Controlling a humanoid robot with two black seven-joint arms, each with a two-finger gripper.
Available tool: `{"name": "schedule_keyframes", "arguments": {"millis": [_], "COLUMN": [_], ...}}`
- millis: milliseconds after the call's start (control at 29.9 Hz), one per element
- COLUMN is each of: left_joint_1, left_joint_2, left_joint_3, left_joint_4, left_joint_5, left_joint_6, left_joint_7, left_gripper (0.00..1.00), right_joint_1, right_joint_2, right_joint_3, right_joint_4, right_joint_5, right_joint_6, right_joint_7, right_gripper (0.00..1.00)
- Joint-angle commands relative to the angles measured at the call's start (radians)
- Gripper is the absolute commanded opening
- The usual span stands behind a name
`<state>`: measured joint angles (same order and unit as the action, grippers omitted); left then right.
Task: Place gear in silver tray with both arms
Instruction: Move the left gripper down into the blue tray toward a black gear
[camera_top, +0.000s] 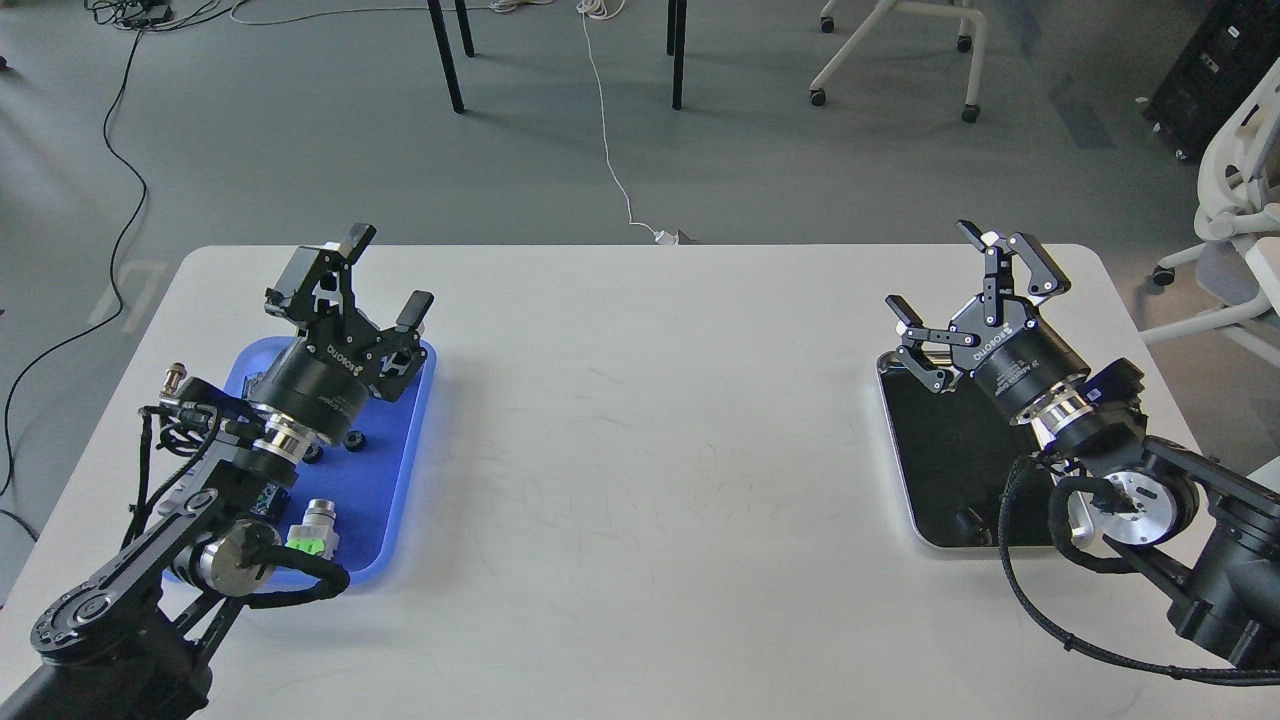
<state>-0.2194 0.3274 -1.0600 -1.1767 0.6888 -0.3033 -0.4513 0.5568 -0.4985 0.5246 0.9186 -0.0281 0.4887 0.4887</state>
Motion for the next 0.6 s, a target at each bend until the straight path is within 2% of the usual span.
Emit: {"name": "schedule_keyframes", "arguments": {"millis": [0, 134, 368, 568], "left_joint_1": [0.000, 0.000, -0.024, -0.058], "left_joint_2": [-0.002, -0.004, 0.030, 0.180], "left_joint_3": [0.002, 0.002, 0.006, 0.021], "left_joint_4": [-0.001, -0.001, 0.008, 0.005], "left_joint_5": [-0.003, -0.006, -0.015, 0.058], "left_joint_6": [0.000, 0.000, -0.011, -0.126], "left_joint_7": [-0.001, 0.013, 0.006, 0.000], "left_gripper": [0.98, 0.98, 0.98, 0.98], "right_joint_1": [0.000, 0.002, 0.006, 0.008], "right_joint_2": [0.000, 0.001, 0.000, 0.002], "right_joint_3": [0.000, 0.002, 0.003, 0.005], "right_joint_4": [0.000, 0.000, 0.000, -0.001], "right_joint_5": [-0.001, -0.001, -0.001, -0.001], "right_joint_6": [0.000, 0.000, 0.000, 0.000], "right_joint_7": [0.000, 0.000, 0.000, 0.000], "right_gripper": [0.99, 0.99, 0.99, 0.99]}}
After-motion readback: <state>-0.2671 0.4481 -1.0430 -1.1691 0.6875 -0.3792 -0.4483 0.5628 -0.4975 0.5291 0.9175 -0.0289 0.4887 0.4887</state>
